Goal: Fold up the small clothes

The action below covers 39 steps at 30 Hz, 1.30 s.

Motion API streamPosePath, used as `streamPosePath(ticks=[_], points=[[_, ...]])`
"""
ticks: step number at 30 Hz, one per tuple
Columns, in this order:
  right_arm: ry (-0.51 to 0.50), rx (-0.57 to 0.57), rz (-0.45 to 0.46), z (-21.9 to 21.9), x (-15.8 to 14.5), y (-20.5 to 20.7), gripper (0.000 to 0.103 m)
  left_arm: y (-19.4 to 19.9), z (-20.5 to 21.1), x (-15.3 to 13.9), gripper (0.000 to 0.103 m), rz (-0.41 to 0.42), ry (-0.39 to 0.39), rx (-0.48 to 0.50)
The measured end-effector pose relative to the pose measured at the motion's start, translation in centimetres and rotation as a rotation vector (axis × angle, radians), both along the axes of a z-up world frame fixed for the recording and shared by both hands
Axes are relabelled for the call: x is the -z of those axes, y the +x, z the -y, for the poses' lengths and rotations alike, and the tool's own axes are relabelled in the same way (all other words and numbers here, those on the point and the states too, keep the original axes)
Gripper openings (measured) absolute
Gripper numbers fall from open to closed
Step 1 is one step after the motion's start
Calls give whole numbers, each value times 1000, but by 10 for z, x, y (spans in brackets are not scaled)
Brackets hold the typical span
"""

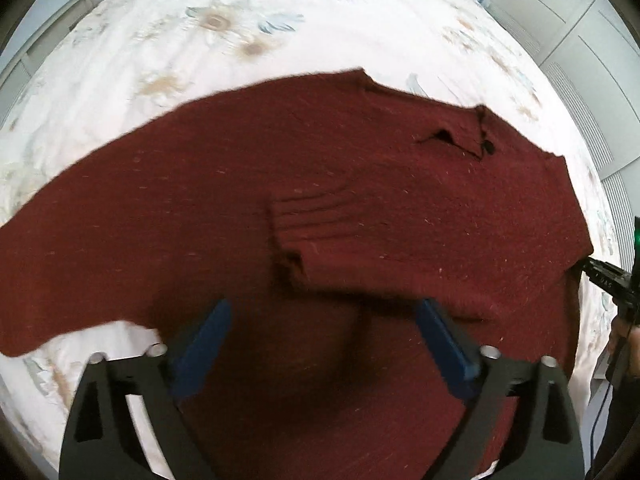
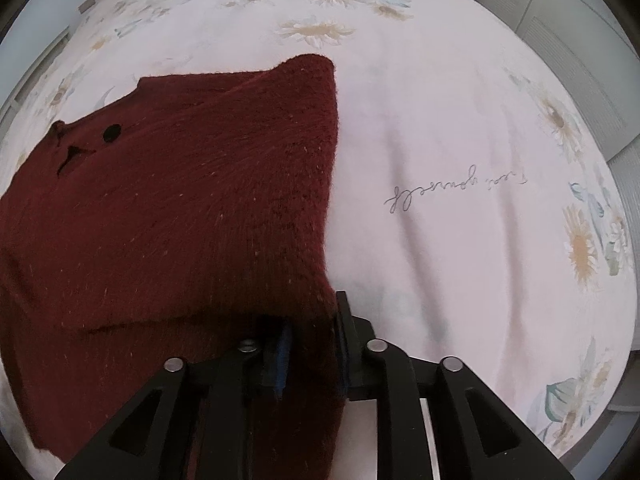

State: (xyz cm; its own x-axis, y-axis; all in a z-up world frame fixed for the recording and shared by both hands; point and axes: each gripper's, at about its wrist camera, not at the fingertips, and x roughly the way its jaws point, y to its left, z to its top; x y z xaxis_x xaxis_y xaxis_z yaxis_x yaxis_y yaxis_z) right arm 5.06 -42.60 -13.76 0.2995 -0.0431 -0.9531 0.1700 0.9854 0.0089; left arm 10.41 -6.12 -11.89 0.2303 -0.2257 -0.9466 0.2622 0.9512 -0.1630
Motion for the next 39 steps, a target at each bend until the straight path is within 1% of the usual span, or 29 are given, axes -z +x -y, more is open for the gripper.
streamPosePath(ticks=[2,4,7,8,10,11,12,15,17,19,21,22,23,24,25,26,28,29,31,33,36,39], points=[[-7,-5,5,0,-4,-3,33,3,-9,-8,102,9,-5,-8],[-16,-8,7,4,-9,-12,52,2,-19,-19,102,23,8,-13],[-26,-12,8,4,-13,-18,66,14,-21,-18,102,24,-11,-40],[-27,-12,9,6,-14,-20,68,17,-22,-16,102,18,-12,-44],[-27,-4,16,5,-15,-21,77,21,-19,-9,102,2,16,-35],[-27,-2,17,6,-16,-22,77,26,-13,1,102,-10,24,-33],[-28,-1,16,6,-17,-24,77,25,-17,3,102,-23,31,-35],[-42,-4,3,7,-18,-29,78,31,-13,25,101,-90,26,-44],[-50,-6,-3,9,-18,-31,78,33,-3,35,101,-98,48,-29],[-56,-6,-10,12,-19,-35,78,33,10,38,91,-71,100,20],[-63,-7,-11,13,-20,-37,78,32,20,34,57,-43,109,72],[-63,-6,-9,14,-20,-38,78,32,24,31,49,-28,114,84],[-58,-1,-6,15,-21,-38,78,34,27,27,26,-13,111,92],[-45,4,-3,17,-22,-39,78,36,29,25,13,-5,103,97],[-34,7,-2,18,-23,-38,78,38,31,23,13,-2,100,100],[-14,13,4,20,-25,-37,78,39,33,21,12,16,124,107],[-4,18,12,22,-29,-32,78,37,41,11,12,88,188,145],[-1,21,21,23,-32,-29,78,37,43,4,12,121,207,160],[24,32,52,26,-41,-19,78,40,42,-14,12,176,205,170],[76,50,86,29,-47,-7,78,47,33,-33,12,234,198,149],[128,76,97,30,-45,19,80,60,14,-45,12,267,191,97],[179,82,80,27,-30,46,80,73,-5,-36,12,244,171,56]])
